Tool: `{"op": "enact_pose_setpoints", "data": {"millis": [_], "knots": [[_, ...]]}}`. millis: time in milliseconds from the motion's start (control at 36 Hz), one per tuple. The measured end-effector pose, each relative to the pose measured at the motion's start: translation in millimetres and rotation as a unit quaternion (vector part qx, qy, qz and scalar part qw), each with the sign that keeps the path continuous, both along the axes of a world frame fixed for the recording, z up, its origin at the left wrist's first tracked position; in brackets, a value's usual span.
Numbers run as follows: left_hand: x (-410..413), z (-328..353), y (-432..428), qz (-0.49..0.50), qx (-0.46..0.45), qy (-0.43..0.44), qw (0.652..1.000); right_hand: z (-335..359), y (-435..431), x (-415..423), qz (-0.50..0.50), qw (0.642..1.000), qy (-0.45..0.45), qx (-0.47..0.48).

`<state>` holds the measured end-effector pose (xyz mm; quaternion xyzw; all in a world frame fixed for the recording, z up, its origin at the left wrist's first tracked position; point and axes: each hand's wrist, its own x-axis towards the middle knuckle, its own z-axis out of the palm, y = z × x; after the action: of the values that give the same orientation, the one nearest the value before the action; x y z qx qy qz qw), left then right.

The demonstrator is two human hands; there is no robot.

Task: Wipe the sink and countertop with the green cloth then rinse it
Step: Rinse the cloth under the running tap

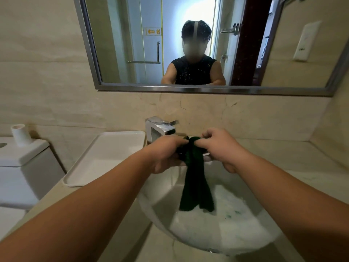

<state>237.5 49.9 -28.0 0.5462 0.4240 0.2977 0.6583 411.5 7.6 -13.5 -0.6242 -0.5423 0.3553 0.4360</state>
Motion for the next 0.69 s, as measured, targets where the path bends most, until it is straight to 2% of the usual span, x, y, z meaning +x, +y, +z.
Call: {"op": "enact_pose_setpoints", "data": {"millis": [111, 222, 333, 389, 444, 500, 639, 694], "knots": [[8, 8, -11, -0.041, 0.038, -0.022, 0.998, 17, -18, 1, 0.048, 0.998, 0.028, -0.037], [9, 2, -8, -0.031, 0.046, -0.048, 0.997, 25, -31, 21, 0.071, 0.991, 0.107, -0.032], [16, 6, -15, -0.034, 0.053, -0.056, 0.996, 16, -31, 39, -0.019, 0.999, 0.044, 0.008], [20, 9, -18, -0.05, 0.055, -0.057, 0.996, 7, -34, 44, 0.021, 0.998, 0.031, -0.041], [25, 11, -20, -0.061, 0.059, -0.058, 0.995, 0, -43, 46, 0.095, 0.989, 0.05, -0.106], [30, 11, -21, -0.055, 0.066, -0.053, 0.995, -6, -50, 45, 0.135, 0.98, 0.08, -0.124], [40, -1, -23, -0.016, 0.075, -0.073, 0.994, -14, -53, 39, 0.095, 0.985, 0.11, -0.092], [40, -11, -25, -0.035, 0.057, -0.075, 0.995, -13, -54, 37, 0.093, 0.982, 0.14, -0.088]]}}
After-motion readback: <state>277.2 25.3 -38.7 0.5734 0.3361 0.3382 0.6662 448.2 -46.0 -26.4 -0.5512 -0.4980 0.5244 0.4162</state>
